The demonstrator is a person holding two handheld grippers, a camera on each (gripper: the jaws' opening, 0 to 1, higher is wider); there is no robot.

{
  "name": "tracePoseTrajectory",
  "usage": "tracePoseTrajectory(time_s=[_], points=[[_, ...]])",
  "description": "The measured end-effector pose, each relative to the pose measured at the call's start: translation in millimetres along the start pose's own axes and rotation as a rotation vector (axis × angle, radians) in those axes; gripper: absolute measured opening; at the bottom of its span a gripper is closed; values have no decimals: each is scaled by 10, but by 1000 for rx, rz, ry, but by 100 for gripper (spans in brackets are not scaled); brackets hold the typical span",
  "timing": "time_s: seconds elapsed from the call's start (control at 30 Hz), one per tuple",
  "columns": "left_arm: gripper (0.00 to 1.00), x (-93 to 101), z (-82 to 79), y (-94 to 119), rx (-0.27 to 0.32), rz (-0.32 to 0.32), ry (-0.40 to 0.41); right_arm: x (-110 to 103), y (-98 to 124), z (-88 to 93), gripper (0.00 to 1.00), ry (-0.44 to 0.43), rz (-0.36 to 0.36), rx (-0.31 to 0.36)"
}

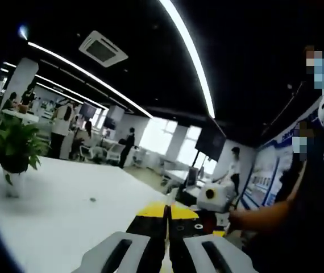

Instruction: Compare the silicone blocks by pressing each to a similar depth, holding the contact briefly, and releasing to observe deformation and rebound differences across the visible hardness samples.

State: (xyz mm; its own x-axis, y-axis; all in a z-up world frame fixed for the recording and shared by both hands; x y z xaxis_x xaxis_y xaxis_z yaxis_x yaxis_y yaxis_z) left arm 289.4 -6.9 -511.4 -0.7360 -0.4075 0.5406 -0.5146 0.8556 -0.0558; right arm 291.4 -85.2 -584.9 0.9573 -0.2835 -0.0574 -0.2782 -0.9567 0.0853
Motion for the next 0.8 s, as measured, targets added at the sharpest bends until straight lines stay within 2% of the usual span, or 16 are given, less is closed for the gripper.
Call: tracePoseTrajectory(time_s=[0.1,0.17,0.23,0.33,0.47,0.53,0.6,0.67,0.7,0.77,0.8], points=[[0,176,-14,-11,15,106,42,-85,-36,-47,67,-22,-52,24],[0,209,-6,-11,12,119,37,-83,-54,-66,66,-20,-52,41],[0,301,1,-22,12,158,48,-126,-65,-121,60,-43,-74,81],[0,341,-6,-31,14,171,56,-174,-66,-125,52,-65,-101,105],[0,413,9,-48,8,189,60,-256,-99,-138,52,-134,-132,151],[0,426,26,-58,-4,186,43,-275,-115,-131,48,-153,-134,168],[0,453,18,-69,-8,189,39,-312,-122,-160,46,-157,-140,205],[0,483,12,-82,-15,197,33,-339,-127,-207,48,-146,-137,241],[0,491,12,-88,-18,198,30,-357,-126,-225,46,-155,-146,251],[0,489,12,-89,-19,198,23,-453,-114,-241,31,-185,-207,252],[0,473,12,-88,-18,192,18,-462,-118,-235,29,-182,-208,243]])
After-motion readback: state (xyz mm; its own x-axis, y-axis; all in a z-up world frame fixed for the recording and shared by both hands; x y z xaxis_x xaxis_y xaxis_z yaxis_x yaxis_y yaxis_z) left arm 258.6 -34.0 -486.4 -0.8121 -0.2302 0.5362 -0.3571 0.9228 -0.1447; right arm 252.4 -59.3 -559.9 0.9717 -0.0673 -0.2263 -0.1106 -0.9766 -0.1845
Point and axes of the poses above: the point that each gripper's makers call its tool centre point, and the gripper's own axes: y roughly backward along the fingers, x roughly to its right, z roughly out of its underside, the point moved 2 cm from there along y, roughly backward along the fingers, and after that the axes turned 11 degrees about y, right-handed, at the moved point
